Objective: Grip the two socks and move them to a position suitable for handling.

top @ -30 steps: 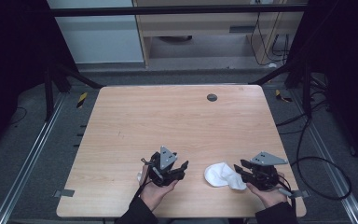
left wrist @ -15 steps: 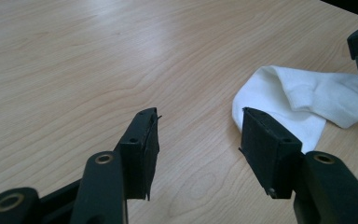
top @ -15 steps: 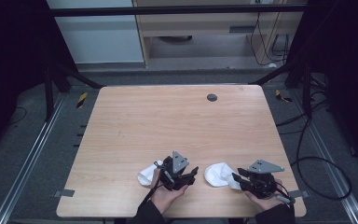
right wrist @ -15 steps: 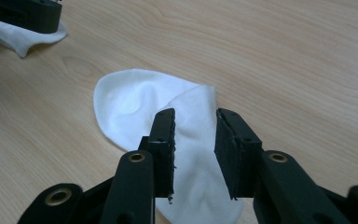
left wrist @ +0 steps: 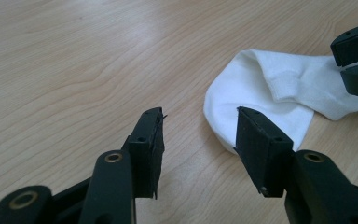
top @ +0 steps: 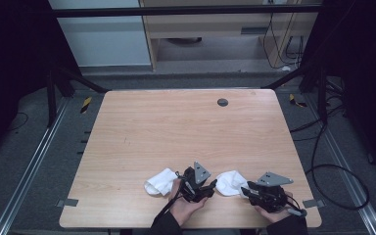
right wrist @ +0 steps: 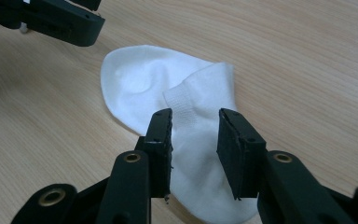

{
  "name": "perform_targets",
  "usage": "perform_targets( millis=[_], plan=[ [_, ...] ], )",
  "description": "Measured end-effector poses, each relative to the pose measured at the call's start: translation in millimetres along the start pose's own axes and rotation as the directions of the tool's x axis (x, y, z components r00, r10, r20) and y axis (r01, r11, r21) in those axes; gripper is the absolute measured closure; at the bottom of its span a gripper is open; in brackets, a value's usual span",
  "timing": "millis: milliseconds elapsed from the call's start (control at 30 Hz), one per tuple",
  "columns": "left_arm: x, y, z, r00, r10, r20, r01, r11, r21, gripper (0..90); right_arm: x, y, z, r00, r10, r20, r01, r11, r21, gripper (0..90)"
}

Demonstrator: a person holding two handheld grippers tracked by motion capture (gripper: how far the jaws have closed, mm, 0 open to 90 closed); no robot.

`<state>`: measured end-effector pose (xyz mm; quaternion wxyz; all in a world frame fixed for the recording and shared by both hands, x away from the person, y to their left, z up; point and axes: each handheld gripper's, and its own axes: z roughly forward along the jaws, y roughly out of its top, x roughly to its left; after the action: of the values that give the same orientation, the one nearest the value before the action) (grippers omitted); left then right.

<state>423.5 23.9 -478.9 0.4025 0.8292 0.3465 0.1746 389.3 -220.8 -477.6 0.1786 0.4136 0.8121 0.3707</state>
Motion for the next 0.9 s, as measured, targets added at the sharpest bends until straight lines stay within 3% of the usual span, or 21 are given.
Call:
perform_targets(
  millis=[500, 733, 900],
  plan=[
    [-4.9, -2.7, 22.0, 0.9991, -0.038, 0.019, 0.037, 0.9974, 0.062, 60.6, 2.6, -5.8, 13.4, 0.9997, -0.016, -0.018, 0.017, 0.998, 0.064, 62.8],
    [-5.3, -4.5, 26.1, 0.9987, -0.041, 0.031, 0.038, 0.9954, 0.088, 72.4, 3.9, -5.9, 17.5, 0.9989, -0.046, -0.006, 0.047, 0.994, 0.103, 76.2],
    [-6.1, -4.9, 27.3, 0.9989, -0.039, 0.027, 0.037, 0.9945, 0.098, 80.4, 3.6, -3.7, 15.4, 0.9990, -0.042, -0.014, 0.044, 0.995, 0.089, 83.4]
  ],
)
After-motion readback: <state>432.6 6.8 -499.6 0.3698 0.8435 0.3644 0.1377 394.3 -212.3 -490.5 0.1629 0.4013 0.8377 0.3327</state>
